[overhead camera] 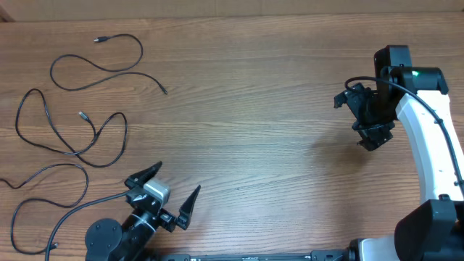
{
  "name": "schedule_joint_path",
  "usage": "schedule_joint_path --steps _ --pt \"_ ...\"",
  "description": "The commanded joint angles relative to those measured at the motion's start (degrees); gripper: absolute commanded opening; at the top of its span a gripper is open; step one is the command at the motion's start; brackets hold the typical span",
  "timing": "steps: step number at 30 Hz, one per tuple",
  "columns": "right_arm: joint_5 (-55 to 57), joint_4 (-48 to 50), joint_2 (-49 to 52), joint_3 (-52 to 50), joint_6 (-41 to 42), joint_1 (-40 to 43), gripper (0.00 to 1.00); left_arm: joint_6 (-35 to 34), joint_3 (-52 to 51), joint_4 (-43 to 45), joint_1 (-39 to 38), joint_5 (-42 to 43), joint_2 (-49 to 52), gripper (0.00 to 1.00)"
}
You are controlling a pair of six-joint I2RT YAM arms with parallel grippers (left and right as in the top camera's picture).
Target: Untangle cables
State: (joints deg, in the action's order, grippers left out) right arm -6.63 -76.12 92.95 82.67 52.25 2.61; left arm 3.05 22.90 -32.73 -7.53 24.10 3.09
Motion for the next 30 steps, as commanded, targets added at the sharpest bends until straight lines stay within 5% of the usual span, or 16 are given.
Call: schedule_joint_path --steps 1,16,24,30 --pt "0.1 0.0 -0.5 1.0 -0.2 0.1 1.00 3.0 -0.7 2.2 0.0 -4.0 -1.7 1.00" --pt "0.1 0.0 -0.5 1.0 -0.2 0.1 1.00 2.1 -11.5 17.2 2.5 -8.9 -2.9 1.00" --pt "0.1 1.0 -0.5 1.0 -0.2 0.1 1.00 -10.6 -22.4 31.1 2.5 -22.1 -3.0 1.00" --pt "0.1 1.0 -0.5 1.0 -0.2 0.1 1.00 -15.5 -22.6 29.0 3.1 -29.4 -3.0 1.00"
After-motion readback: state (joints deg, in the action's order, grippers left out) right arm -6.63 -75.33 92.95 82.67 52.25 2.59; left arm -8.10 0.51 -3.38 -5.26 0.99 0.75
